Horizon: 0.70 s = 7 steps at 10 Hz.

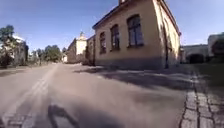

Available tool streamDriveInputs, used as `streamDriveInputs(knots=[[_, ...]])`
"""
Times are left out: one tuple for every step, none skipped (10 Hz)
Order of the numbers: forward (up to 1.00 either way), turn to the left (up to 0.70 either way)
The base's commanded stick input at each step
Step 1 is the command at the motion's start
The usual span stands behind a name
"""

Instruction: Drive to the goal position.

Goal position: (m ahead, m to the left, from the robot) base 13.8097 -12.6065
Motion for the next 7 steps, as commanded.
streamDriveInputs(knots=[[0.7,-0.35],[0.7,-0.35],[0.7,-0.35],[0.7,-0.35],[0.7,-0.35],[0.7,-0.35],[0.7,-0.35]])
